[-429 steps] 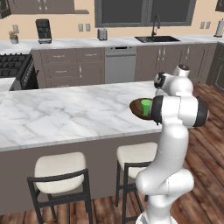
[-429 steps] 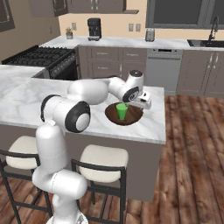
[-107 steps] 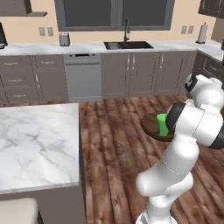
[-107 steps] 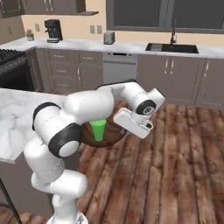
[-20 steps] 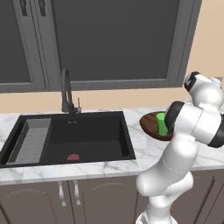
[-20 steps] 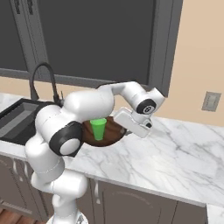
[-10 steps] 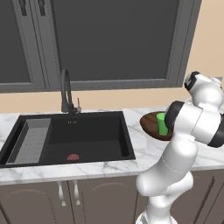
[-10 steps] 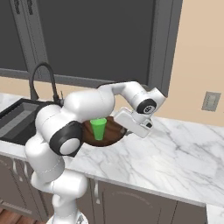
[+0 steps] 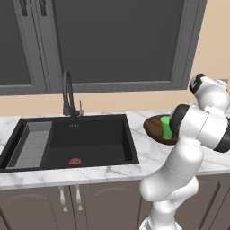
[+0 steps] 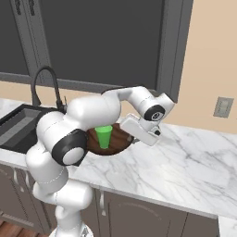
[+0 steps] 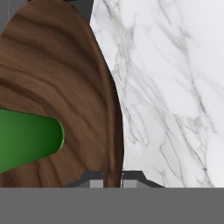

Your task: Place the cup inside the bowl on the dining table and move the bowl to any counter.

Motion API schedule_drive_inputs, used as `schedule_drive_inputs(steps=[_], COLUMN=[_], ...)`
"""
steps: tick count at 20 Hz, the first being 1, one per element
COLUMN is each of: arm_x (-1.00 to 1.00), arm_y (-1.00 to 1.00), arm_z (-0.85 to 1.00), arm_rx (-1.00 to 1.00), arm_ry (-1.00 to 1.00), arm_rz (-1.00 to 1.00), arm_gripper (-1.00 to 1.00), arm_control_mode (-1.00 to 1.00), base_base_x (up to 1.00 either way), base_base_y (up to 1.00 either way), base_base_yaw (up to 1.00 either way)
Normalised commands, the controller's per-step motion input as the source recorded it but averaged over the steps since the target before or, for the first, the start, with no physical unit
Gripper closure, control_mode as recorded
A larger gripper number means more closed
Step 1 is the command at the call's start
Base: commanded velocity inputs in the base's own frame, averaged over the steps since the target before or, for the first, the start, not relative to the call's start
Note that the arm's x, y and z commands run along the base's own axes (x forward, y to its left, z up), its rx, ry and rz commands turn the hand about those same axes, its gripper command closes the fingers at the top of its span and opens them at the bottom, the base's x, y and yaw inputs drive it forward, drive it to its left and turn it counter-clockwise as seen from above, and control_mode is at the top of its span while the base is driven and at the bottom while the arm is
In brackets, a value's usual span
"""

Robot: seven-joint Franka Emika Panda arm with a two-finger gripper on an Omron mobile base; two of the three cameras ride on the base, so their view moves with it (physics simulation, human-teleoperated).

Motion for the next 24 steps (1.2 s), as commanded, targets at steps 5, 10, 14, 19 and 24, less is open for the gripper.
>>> schedule_drive_inputs(steps=[5,10,14,19,24], arm_x=[0.00,0.00,0.00,0.01,0.01], arm_y=[0.00,-0.03,-0.10,-0.33,-0.13], arm_z=[0.00,-0.02,-0.08,-0.17,-0.32], arm_rx=[0.00,0.00,0.03,0.04,0.00], arm_ry=[0.00,0.00,0.01,0.02,-0.05], arm_rz=[0.00,0.00,0.00,-0.01,-0.07], arm_gripper=[1.00,1.00,1.00,1.00,1.00], arm_control_mode=[-1.00,-1.00,-1.00,-1.00,-1.00], base_base_x=[0.00,0.00,0.00,0.00,0.00], base_base_y=[0.00,0.00,0.00,0.00,0.00], base_base_yaw=[0.00,0.00,0.00,0.00,0.00])
